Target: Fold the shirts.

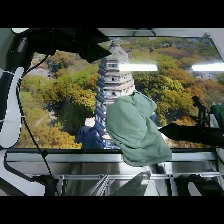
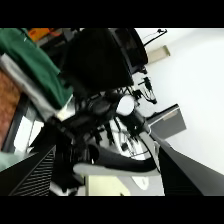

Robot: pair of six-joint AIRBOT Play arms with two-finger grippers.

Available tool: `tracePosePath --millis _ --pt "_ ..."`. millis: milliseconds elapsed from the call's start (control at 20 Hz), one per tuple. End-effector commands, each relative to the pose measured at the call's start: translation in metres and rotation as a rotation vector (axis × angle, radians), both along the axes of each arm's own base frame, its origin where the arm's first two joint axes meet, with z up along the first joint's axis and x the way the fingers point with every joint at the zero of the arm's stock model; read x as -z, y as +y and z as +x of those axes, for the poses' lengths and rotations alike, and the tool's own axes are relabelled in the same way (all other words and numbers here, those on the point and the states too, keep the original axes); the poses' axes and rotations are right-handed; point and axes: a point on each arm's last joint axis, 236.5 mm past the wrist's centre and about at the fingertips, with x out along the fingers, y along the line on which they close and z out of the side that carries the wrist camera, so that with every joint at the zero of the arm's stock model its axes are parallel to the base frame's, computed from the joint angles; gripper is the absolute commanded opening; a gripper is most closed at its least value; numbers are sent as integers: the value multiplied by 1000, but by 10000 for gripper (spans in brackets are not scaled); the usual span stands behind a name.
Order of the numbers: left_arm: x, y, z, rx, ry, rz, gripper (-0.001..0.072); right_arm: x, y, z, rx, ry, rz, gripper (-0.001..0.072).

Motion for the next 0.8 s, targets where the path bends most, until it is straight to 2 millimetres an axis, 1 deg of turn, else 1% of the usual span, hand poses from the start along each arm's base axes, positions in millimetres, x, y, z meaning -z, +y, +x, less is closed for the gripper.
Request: tracePosePath --millis 0,50,100,150,200,250,300,350,400,500,650,750 --pt "45 38 -3 74 104 135 569 -19 -43 2 66 6 -84 499" --pt "60 47 -4 70 99 212 465 -16 -59 9 107 -4 -133 502" --pt "75 52 -5 47 96 299 450 -9 -71 13 131 7 -168 502" --pt "92 56 -4 16 98 374 450 5 -84 14 142 54 -204 502" --pt "114 59 -3 -14 100 459 450 20 -90 13 139 111 -219 502" --pt "137 63 -3 -37 108 538 450 35 -93 15 137 162 -219 502" --pt "165 67 -4 -57 131 623 451 49 -90 21 124 202 -192 502" --pt "192 69 -10 -61 161 688 451 61 -84 25 87 222 -162 502" --pt "213 67 -17 -54 201 720 451 71 -75 26 52 250 -113 502" --pt "247 52 -33 -11 253 710 451 89 -52 31 -44 265 -10 501" --pt "294 36 -52 50 338 742 450 110 -19 36 -167 251 79 501" --pt "313 30 -58 78 377 752 450 120 1 37 -215 249 113 501"
